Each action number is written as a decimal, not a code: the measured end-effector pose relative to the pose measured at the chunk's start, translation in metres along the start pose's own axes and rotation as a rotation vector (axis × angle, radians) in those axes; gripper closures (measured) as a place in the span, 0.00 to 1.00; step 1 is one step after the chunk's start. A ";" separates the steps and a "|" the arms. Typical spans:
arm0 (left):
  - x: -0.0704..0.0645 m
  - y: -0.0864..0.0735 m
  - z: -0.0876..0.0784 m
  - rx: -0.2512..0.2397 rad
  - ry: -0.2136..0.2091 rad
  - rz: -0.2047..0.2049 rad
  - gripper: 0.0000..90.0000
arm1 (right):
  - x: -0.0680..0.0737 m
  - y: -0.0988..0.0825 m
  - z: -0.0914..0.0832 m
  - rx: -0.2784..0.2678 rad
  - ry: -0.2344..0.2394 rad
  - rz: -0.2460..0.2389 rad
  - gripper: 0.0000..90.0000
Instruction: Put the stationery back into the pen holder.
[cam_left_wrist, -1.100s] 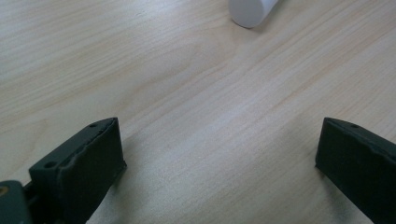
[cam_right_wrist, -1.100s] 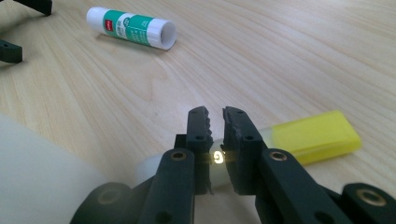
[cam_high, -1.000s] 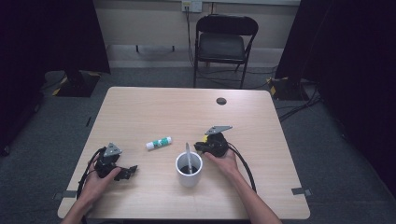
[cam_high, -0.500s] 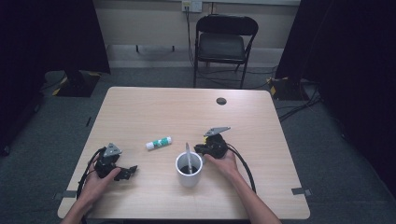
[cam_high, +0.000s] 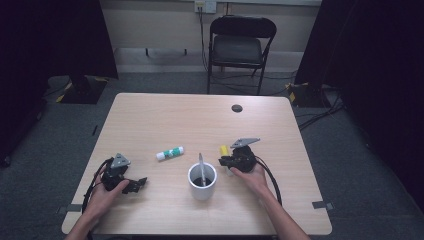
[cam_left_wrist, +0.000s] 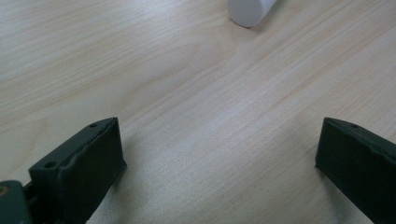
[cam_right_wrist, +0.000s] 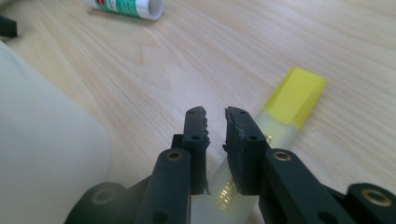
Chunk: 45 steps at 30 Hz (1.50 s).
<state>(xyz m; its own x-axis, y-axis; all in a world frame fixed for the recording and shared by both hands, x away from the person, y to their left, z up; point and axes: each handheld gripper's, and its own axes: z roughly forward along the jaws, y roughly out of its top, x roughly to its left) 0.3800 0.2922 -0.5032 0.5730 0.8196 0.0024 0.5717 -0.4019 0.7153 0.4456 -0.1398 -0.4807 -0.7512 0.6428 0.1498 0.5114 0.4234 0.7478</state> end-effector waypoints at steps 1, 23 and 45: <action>0.000 0.000 0.000 0.000 0.000 0.000 0.00 | 0.000 0.000 -0.004 -0.015 -0.004 0.001 0.84; 0.000 0.000 0.000 0.001 0.000 0.000 0.00 | -0.006 -0.010 -0.001 0.025 -0.159 0.052 0.70; 0.000 0.000 0.000 0.004 0.000 0.006 0.00 | 0.007 -0.041 -0.041 0.107 -0.157 0.007 0.73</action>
<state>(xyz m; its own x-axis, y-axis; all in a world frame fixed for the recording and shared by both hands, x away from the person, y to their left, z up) 0.3799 0.2926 -0.5030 0.5760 0.8174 0.0066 0.5706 -0.4079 0.7128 0.4022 -0.1788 -0.4838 -0.6776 0.7341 0.0456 0.5638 0.4786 0.6732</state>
